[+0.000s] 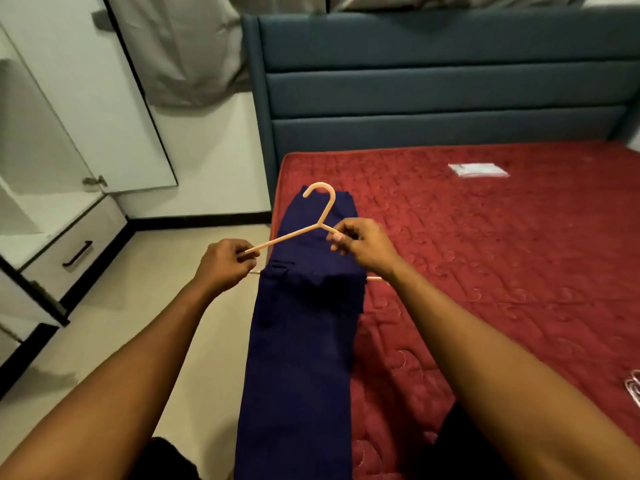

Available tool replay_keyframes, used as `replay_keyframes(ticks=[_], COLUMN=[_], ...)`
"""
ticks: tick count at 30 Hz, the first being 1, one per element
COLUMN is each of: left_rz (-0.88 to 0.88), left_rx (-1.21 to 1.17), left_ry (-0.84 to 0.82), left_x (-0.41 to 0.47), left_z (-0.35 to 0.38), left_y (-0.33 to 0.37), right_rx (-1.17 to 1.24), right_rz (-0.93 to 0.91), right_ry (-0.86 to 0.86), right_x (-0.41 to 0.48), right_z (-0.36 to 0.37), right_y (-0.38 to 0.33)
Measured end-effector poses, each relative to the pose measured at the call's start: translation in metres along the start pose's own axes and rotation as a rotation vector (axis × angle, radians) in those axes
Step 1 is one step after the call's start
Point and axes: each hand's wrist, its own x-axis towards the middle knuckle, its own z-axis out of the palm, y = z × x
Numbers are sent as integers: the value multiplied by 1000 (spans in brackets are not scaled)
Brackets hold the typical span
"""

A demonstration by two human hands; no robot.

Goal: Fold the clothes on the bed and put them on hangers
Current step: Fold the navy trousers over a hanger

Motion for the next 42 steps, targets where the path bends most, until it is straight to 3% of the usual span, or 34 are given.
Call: replay_keyframes(ticks=[6, 11, 17, 23, 29, 34, 38, 42], left_rz=[215, 292, 322, 369, 400, 319, 151, 162], left_rx=[-18, -90, -439, -484, -438, -554, -885, -877], left_ry=[136, 299, 297, 464, 502, 451, 253, 128], left_x=[63, 150, 250, 327, 366, 385, 390, 387], left_z=[-38, -84, -159, -284, -406, -497, -557, -591], left_y=[48, 94, 145, 187, 186, 166, 161, 171], right_rx=[-61, -92, -90, -41, -24, -39, -25, -73], right_rz=[-129, -209, -305, -354, -310, -238, -234, -267], right_ry=[166, 321, 424, 426, 472, 455, 405, 354], right_x=[63, 150, 266, 367, 436, 491, 532, 573], right_z=[-41, -91, -156, -196, -190, -182, -183, -186], right_y=[-53, -78, -130, -246, -345, -422, -511, -578])
